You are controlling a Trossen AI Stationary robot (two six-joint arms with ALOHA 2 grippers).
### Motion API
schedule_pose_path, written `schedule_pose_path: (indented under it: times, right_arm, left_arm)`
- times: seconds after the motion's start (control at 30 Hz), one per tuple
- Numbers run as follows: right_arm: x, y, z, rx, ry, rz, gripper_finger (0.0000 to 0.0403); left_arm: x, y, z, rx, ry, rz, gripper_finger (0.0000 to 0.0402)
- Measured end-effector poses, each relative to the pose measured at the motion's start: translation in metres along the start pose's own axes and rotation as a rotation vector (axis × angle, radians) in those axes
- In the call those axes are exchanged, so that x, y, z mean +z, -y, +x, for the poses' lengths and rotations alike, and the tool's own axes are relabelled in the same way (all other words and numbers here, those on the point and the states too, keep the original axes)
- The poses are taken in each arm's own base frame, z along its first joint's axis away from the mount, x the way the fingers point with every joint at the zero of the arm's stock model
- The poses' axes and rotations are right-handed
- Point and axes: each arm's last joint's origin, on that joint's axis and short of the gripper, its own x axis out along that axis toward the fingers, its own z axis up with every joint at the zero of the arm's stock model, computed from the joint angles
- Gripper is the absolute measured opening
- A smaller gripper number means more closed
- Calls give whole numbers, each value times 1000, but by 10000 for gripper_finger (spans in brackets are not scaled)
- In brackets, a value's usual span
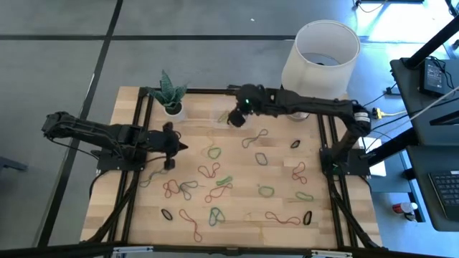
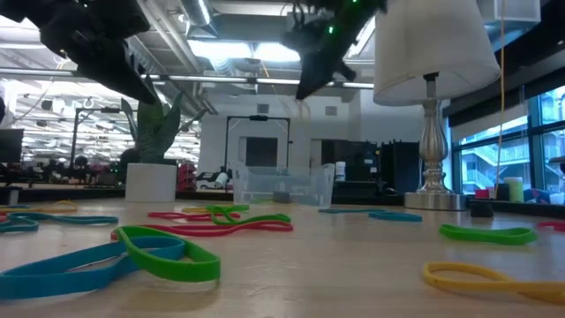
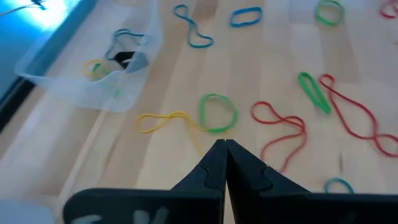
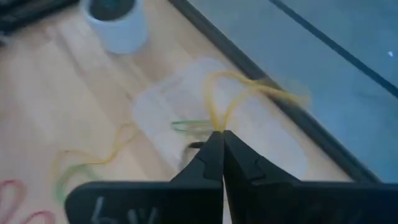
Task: Pick and place rubber bands into bin
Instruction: Put the yellow rubber band into the transparent bin, then put the red rubber band into the transparent bin
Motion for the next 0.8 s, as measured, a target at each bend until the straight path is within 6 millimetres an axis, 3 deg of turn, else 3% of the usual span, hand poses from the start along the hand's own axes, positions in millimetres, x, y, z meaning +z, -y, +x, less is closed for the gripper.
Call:
schedule_pose_path:
  times: [0.23,0.43,0.57,0.8]
  right_arm:
    - [-9,26,60,-29,-121,-6,0]
    - [-27,33,99,-55,-220,-6,3]
    - [-32,34,110,-66,-249,-2,24]
    - [-32,35,108,-70,-246,26,84]
  left_arm:
    - [0,-1,0,49,10,-42,2]
    - [0,-2,0,60,8,-67,2]
    - [0,-2,0,68,10,-67,2]
    - [0,-2,0,69,10,-65,2]
